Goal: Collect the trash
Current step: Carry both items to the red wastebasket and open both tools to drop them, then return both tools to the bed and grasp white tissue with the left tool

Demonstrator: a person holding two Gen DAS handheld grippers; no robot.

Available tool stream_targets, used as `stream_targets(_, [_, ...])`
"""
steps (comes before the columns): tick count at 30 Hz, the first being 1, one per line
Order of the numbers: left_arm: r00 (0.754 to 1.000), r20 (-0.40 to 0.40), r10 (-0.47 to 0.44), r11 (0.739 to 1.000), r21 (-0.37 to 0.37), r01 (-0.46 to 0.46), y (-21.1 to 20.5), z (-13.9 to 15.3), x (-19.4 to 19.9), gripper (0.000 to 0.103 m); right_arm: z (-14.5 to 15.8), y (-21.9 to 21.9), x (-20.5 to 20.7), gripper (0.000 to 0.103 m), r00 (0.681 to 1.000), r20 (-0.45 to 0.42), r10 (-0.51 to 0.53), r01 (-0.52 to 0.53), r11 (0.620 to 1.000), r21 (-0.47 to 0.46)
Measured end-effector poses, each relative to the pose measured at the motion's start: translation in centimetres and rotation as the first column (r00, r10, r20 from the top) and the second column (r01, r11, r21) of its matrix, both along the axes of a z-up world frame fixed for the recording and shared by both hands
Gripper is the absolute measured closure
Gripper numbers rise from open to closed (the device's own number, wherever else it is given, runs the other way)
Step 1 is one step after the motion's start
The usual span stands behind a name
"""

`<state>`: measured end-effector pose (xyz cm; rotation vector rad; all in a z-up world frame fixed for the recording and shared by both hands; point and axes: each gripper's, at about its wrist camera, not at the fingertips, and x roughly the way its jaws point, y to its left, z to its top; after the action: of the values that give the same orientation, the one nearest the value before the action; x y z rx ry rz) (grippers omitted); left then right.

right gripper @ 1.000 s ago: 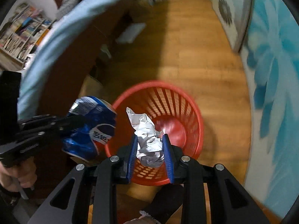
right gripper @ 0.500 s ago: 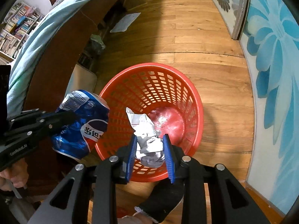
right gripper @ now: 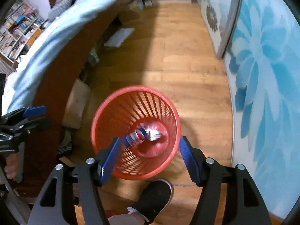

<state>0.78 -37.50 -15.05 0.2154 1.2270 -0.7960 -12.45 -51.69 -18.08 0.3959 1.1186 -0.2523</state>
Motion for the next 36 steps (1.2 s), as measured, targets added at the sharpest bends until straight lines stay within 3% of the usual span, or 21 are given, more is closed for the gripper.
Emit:
stream_targets(3, [0.998, 0.055, 0.028, 0.998, -0.052, -0.026, 3.0, 3.6, 0.4, 0.019, 5.4, 2.3, 1.3, 0.026, 0.995, 0.077, 0.060, -0.056, 0.997, -0.051])
stream_targets(6, [0.990, 0.098, 0.101, 0.991, -0.103, -0.091, 7.7, 7.1, 1.3, 0.019, 10.7, 6.0, 3.9, 0.022, 0.976, 0.157, 0.148, -0.133, 0.986, -0.103])
stream_targets(9, [0.971, 0.116, 0.208, 0.969, -0.157, -0.189, 13.9, 9.9, 2.4, 0.017, 15.4, 11.4, 7.7, 0.011, 0.941, 0.227, 0.252, -0.223, 0.964, -0.144])
stream_targets(12, [0.935, 0.112, 0.337, 0.930, -0.195, -0.312, 20.7, 11.9, 3.7, 0.016, 18.6, 18.0, 12.5, 0.011, 0.893, 0.279, 0.354, -0.324, 0.934, -0.148])
stream_targets(16, [0.855, 0.114, 0.507, 0.848, -0.248, -0.469, 30.2, 14.4, 5.6, 0.014, 19.9, 26.3, 17.9, 0.011, 0.831, 0.306, 0.465, -0.441, 0.885, -0.149])
stream_targets(21, [0.734, 0.148, 0.663, 0.742, -0.263, -0.617, 40.1, 15.5, 8.0, 0.012, 17.8, 35.5, 24.3, 0.015, 0.779, 0.282, 0.561, -0.546, 0.827, -0.135])
stream_targets(23, [0.680, 0.120, 0.724, 0.683, -0.266, -0.680, 43.8, 15.1, 8.8, 0.012, 16.1, 38.0, 25.7, 0.018, 0.771, 0.253, 0.585, -0.566, 0.811, -0.149])
stream_targets(26, [0.621, 0.061, 0.781, 0.611, -0.280, -0.740, 46.1, 14.4, 9.7, 0.012, 13.0, 39.2, 25.9, 0.027, 0.780, 0.225, 0.583, -0.576, 0.811, -0.105])
stream_targets(28, [0.619, 0.049, 0.784, 0.607, -0.267, -0.748, 45.8, 13.9, 10.3, 0.012, 11.5, 38.5, 26.6, 0.032, 0.794, 0.210, 0.570, -0.569, 0.819, -0.073])
stream_targets(31, [0.646, 0.072, 0.760, 0.642, -0.244, -0.727, 44.1, 13.5, 11.1, 0.012, 9.8, 37.7, 28.1, 0.039, 0.814, 0.204, 0.543, -0.552, 0.834, -0.016])
stream_targets(32, [0.656, 0.080, 0.750, 0.653, -0.238, -0.718, 43.7, 13.4, 11.2, 0.012, 9.5, 37.4, 28.4, 0.045, 0.819, 0.207, 0.535, -0.548, 0.837, 0.006])
stream_targets(34, [0.672, 0.092, 0.735, 0.673, -0.221, -0.706, 42.9, 12.9, 11.6, 0.012, 8.8, 37.0, 29.0, 0.067, 0.825, 0.214, 0.522, -0.543, 0.838, 0.047])
stream_targets(35, [0.677, 0.091, 0.731, 0.678, -0.216, -0.703, 43.0, 12.7, 11.3, 0.012, 8.7, 36.9, 29.1, 0.084, 0.822, 0.217, 0.527, -0.549, 0.834, 0.055])
stream_targets(36, [0.683, 0.087, 0.725, 0.684, -0.213, -0.698, 42.8, 12.7, 11.3, 0.012, 8.5, 36.9, 29.4, 0.085, 0.820, 0.216, 0.530, -0.552, 0.832, 0.058])
